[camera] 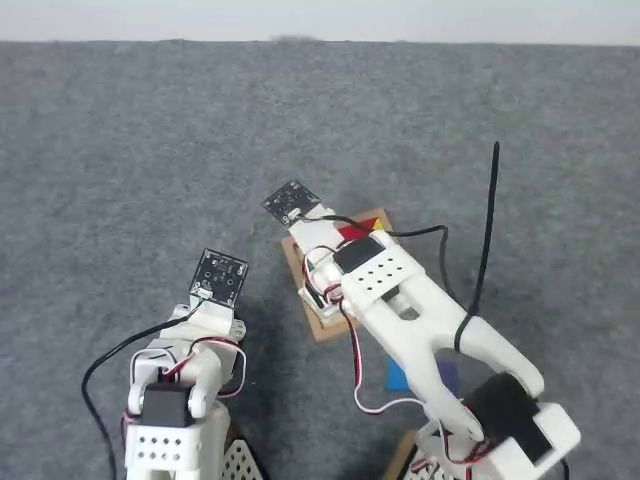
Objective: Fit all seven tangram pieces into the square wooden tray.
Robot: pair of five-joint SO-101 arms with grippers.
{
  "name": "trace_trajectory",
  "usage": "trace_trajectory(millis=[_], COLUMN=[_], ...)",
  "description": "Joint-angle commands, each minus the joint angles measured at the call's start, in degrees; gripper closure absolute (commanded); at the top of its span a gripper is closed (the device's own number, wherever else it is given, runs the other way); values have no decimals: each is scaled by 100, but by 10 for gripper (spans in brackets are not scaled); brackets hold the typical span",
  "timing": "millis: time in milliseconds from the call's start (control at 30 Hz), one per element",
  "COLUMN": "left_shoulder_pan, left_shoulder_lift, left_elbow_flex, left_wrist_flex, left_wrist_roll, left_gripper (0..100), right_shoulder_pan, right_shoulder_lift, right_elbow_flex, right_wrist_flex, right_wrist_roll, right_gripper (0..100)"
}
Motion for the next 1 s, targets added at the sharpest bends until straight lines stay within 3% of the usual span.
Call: trace_trajectory(millis=[0, 167, 600, 967], left_shoulder_pan=[-35, -35, -35, -35], left_shoulder_lift=[-97, -97, -97, -97], left_elbow_flex=[-57, -57, -57, -57], left_wrist_flex=[18, 18, 18, 18], left_wrist_roll=[-44, -44, -44, -44], left_gripper=[978, 978, 978, 978], right_shoulder_pan=[-48, -40, 734, -198], right_shoulder_lift=[-57, -48, -40, 75], right_elbow_flex=[-369, -352, -993, -1266], right_wrist_flex=[-75, -75, -145, -444], right_wrist_roll=[-105, -97, -440, -281], right_gripper=[898, 824, 823, 823])
